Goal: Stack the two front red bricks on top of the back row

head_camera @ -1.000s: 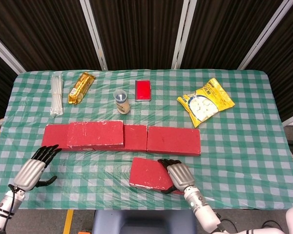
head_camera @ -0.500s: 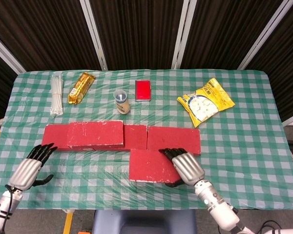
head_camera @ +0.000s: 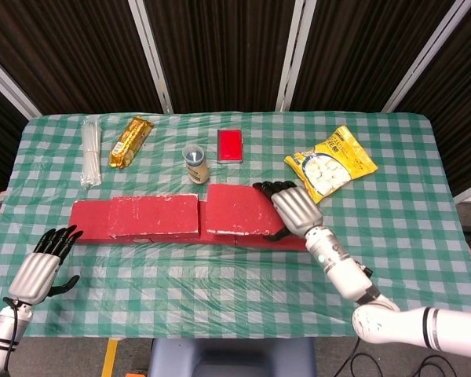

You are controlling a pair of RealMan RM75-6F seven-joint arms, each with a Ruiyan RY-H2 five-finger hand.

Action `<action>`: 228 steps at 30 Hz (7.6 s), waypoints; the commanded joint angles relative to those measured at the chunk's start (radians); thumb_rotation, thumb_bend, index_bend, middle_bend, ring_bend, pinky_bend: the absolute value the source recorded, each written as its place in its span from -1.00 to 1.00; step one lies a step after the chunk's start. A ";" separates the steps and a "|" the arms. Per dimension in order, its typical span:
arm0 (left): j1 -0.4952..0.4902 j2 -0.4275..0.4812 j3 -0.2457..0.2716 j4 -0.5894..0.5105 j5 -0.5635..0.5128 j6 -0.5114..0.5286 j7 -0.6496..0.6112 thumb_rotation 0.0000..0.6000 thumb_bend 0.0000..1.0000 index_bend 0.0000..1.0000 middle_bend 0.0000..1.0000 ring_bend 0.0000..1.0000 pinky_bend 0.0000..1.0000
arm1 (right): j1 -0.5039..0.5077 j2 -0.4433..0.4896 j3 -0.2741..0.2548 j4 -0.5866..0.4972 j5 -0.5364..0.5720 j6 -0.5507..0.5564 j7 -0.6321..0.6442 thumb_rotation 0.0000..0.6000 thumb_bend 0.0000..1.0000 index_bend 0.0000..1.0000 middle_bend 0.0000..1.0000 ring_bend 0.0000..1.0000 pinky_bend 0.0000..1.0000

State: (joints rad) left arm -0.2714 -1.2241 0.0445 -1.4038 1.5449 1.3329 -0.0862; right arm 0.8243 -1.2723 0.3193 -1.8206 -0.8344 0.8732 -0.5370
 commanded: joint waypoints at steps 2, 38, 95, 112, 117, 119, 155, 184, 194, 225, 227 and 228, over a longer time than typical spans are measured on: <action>-0.003 -0.015 -0.013 0.009 -0.017 -0.016 0.029 1.00 -0.41 -1.00 -1.00 -1.00 -0.95 | 0.111 -0.064 -0.010 0.249 0.047 -0.173 0.070 0.89 -0.78 -0.01 -0.17 -0.29 -0.19; 0.008 -0.008 -0.032 0.008 -0.023 -0.027 0.028 1.00 -0.41 -1.00 -1.00 -1.00 -0.95 | 0.167 -0.142 -0.145 0.292 0.069 -0.109 0.154 0.97 -0.77 -0.11 -0.17 -0.28 -0.19; 0.006 0.012 -0.021 -0.008 -0.001 -0.044 -0.002 1.00 -0.41 -1.00 -1.00 -1.00 -0.95 | 0.234 -0.214 -0.162 0.240 0.263 0.010 0.006 0.99 -0.77 -0.38 -0.17 -0.28 -0.17; 0.004 0.011 -0.021 -0.008 -0.003 -0.052 -0.002 1.00 -0.41 -1.00 -1.00 -1.00 -0.95 | 0.236 -0.207 -0.160 0.230 0.275 0.007 0.010 0.99 -0.77 -0.69 -0.25 -0.39 -0.19; 0.004 0.011 -0.020 -0.008 -0.004 -0.054 -0.002 1.00 -0.41 -1.00 -1.00 -1.00 -0.95 | 0.238 -0.208 -0.162 0.233 0.280 0.002 0.010 1.00 -0.77 -0.83 -0.30 -0.44 -0.23; 0.003 0.010 -0.020 -0.008 -0.004 -0.055 -0.001 1.00 -0.41 -1.00 -1.00 -1.00 -0.95 | 0.240 -0.208 -0.162 0.232 0.286 0.000 0.008 0.99 -0.77 -0.86 -0.33 -0.46 -0.25; 0.006 0.015 -0.019 -0.014 -0.002 -0.050 -0.005 1.00 -0.42 -1.00 -1.00 -1.00 -0.95 | 0.223 -0.082 -0.153 0.077 0.328 0.037 0.051 0.81 -1.00 -1.00 -1.00 -1.00 -0.85; 0.024 -0.004 -0.028 -0.032 0.007 -0.003 0.081 1.00 -0.37 -1.00 -1.00 -1.00 -0.95 | -0.166 0.122 -0.339 0.177 -0.404 0.090 0.404 0.56 -0.96 -0.47 -1.00 -1.00 -0.99; 0.025 0.001 -0.031 -0.030 -0.008 -0.012 0.072 1.00 -0.36 -1.00 -1.00 -1.00 -0.95 | -0.150 0.056 -0.321 0.197 -0.387 0.009 0.389 0.53 -0.96 -0.39 -1.00 -1.00 -1.00; 0.019 0.006 -0.028 -0.029 -0.004 -0.027 0.046 1.00 -0.34 -1.00 -1.00 -1.00 -0.95 | -0.108 0.010 -0.270 0.142 -0.309 -0.058 0.304 0.51 -0.96 -0.44 -1.00 -1.00 -1.00; 0.019 0.007 -0.028 -0.030 -0.002 -0.026 0.045 1.00 -0.34 -1.00 -1.00 -1.00 -0.95 | -0.110 0.015 -0.273 0.139 -0.306 -0.054 0.295 0.50 -0.95 -0.45 -1.00 -1.00 -1.00; 0.020 0.007 -0.027 -0.031 -0.001 -0.024 0.046 1.00 -0.34 -1.00 -1.00 -1.00 -0.95 | -0.114 0.021 -0.276 0.134 -0.306 -0.051 0.293 0.50 -0.95 -0.45 -1.00 -1.00 -1.00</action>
State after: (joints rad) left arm -0.2519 -1.2170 0.0173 -1.4344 1.5438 1.3087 -0.0405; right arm 0.7127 -1.2551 0.0459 -1.6832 -1.1410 0.8196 -0.2414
